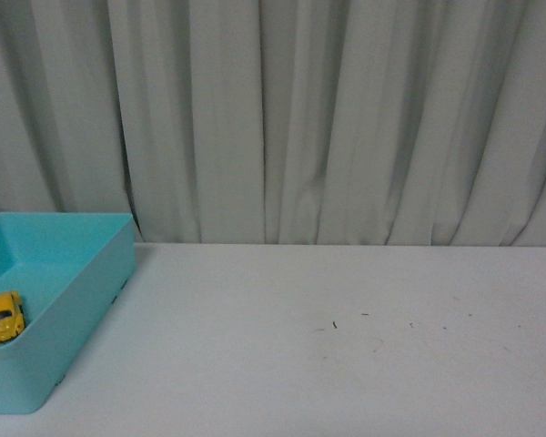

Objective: Wind up and store yellow beetle toy

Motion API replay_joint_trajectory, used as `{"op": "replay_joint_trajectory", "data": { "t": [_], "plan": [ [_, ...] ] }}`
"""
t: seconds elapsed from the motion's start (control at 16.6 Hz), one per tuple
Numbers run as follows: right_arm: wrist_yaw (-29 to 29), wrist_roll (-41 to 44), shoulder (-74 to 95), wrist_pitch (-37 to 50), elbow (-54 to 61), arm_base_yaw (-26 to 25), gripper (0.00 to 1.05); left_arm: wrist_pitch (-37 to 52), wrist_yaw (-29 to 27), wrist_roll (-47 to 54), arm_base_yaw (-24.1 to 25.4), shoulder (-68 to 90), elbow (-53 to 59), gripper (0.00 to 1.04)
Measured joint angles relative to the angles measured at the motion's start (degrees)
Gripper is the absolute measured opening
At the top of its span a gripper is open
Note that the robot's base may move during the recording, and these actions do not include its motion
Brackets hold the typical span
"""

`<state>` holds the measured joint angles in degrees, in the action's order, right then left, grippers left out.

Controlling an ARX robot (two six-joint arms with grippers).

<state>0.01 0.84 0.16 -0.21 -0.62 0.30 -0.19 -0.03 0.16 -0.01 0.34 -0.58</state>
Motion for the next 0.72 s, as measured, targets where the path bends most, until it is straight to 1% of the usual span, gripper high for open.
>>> {"op": "replay_joint_trajectory", "data": {
  "t": [0.72],
  "plan": [
    [0.0, 0.0, 0.0, 0.0, 0.0, 0.0, 0.98, 0.0, 0.0, 0.0, 0.0, 0.0, 0.0, 0.98]
  ]
}}
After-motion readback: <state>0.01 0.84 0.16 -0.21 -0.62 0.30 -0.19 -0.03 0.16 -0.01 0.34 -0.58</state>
